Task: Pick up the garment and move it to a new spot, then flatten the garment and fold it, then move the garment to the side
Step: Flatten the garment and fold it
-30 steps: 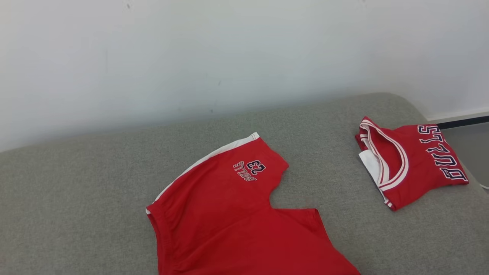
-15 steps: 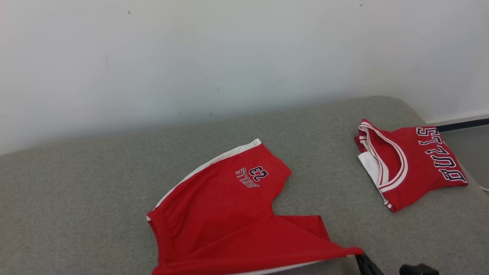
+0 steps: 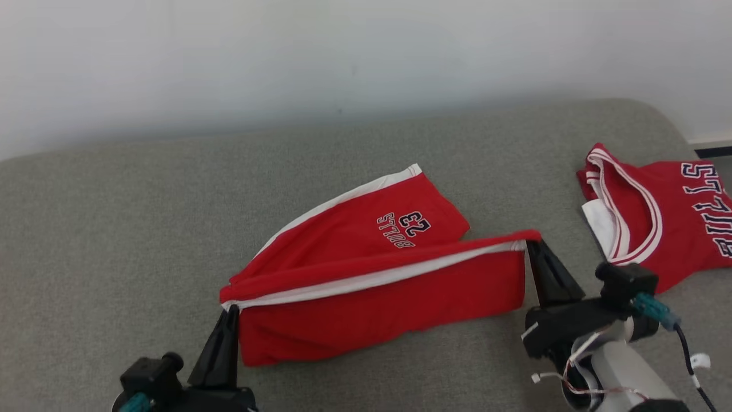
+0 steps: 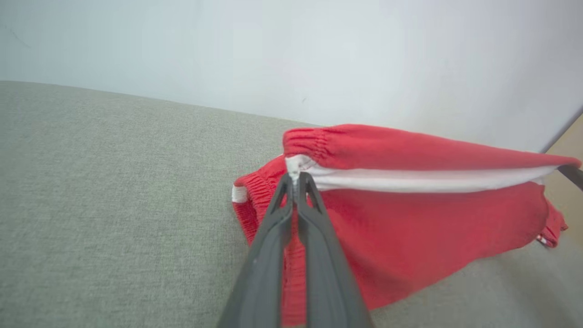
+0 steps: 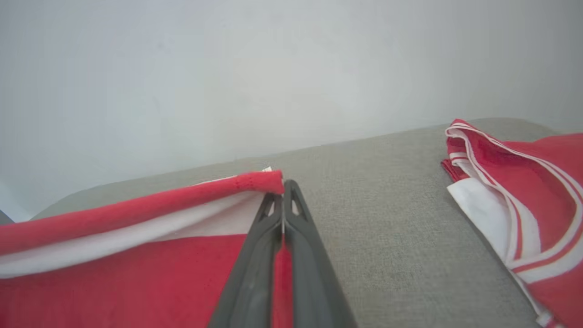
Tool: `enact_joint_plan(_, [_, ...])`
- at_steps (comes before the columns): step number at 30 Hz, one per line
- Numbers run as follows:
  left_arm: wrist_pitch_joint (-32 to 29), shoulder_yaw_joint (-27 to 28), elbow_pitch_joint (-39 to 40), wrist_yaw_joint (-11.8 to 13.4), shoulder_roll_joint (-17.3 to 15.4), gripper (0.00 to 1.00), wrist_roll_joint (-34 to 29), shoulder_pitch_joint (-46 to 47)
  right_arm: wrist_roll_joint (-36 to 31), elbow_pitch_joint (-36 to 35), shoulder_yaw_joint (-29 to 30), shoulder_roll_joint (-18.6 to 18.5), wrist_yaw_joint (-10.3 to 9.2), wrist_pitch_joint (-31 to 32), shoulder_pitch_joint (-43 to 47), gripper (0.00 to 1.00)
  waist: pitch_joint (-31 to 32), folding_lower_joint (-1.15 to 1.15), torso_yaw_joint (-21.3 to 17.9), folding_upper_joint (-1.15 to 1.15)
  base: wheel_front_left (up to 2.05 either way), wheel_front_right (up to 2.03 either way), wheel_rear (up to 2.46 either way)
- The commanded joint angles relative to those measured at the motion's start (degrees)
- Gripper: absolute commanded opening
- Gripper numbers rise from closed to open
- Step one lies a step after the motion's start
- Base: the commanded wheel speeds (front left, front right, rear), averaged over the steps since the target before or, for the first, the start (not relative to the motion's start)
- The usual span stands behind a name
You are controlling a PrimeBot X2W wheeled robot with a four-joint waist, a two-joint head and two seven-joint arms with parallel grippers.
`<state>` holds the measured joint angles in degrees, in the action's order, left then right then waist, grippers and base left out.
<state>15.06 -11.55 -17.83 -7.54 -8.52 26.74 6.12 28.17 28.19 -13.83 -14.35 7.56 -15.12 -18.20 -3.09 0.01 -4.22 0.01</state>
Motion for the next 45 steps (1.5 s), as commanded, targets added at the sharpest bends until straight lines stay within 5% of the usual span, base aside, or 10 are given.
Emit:
enact_joint_plan(1, [0.1, 0.3, -1.0, 0.1, 0.8, 0.00, -0.9, 1.7, -0.5, 1.2, -0.3, 0.3, -0.19, 0.0, -2.8, 0.00, -5.1, -0.01, 3.2, -0.01, 0.00, 0.00, 0.00])
enact_joint_plan(19, [0.1, 0.3, -7.4, 0.1, 5.4, 0.00, -4.5, 17.8, -3.0, 16.2, -1.7, -1.9, -0.18, 0.0, -27.5, 0.00, -16.2, -0.01, 10.8, -0.01, 0.00, 0.00, 0.00])
enact_joint_plan(34, [0.1, -5.8, -9.7, 0.1, 5.6, 0.00, -1.1, 24.5, -8.9, 26.6, 2.0, -2.9, -0.18, 0.0, -37.2, 0.00, -20.3, -0.01, 14.1, -0.01, 0.00, 0.00, 0.00])
enact_joint_plan(35, [0.1, -6.3, -9.5, 0.1, 5.6, 0.24, -0.4, 24.6, -9.5, 27.0, 2.1, -2.7, -0.18, 0.0, -37.2, 0.00, -20.3, -0.01, 14.1, -0.01, 0.00, 0.00, 0.00])
enact_joint_plan(37, [0.1, -8.1, -9.9, 0.1, 5.7, 0.87, -0.4, 24.8, -10.2, 27.7, 2.4, -2.3, -0.18, 0.0, -37.5, 0.00, -20.5, -0.01, 14.0, -0.01, 0.00, 0.00, 0.00])
enact_joint_plan(38, [0.1, -8.1, -10.0, 0.1, 5.6, 1.00, 0.0, 25.0, -10.5, 27.9, 2.5, -2.2, -0.18, 0.0, -37.8, 0.02, -20.6, -0.01, 13.9, -0.01, 0.00, 0.00, 0.00])
enact_joint_plan(39, [0.1, -8.2, -10.1, 0.1, 5.5, 1.00, -0.4, 25.2, -10.7, 28.0, 2.6, -1.9, -0.18, 0.0, -38.1, 0.32, -20.6, -0.01, 13.7, -0.01, 0.00, 0.00, 0.00])
enact_joint_plan(40, [0.1, -8.3, -10.3, 0.1, 5.6, 1.00, -0.7, 25.3, -10.7, 28.2, 2.7, -1.7, -0.18, 0.0, -38.2, 0.80, -20.6, -0.01, 13.6, -0.01, 0.00, 0.00, 0.00])
enact_joint_plan(41, [0.1, -8.1, -10.4, 0.1, 5.6, 1.00, -0.9, 25.3, -10.9, 28.6, 2.8, -1.5, -0.18, 0.0, -38.2, 1.00, -20.5, -0.01, 13.5, -0.01, 0.00, 0.00, 0.00])
enact_joint_plan(45, [0.1, -6.1, -10.0, 0.4, 5.6, 1.00, -2.1, 24.4, -11.2, 28.0, 3.6, -1.5, -0.18, 0.0, -37.7, 1.00, -19.8, -0.01, 13.2, -0.01, 0.00, 0.00, 0.00])
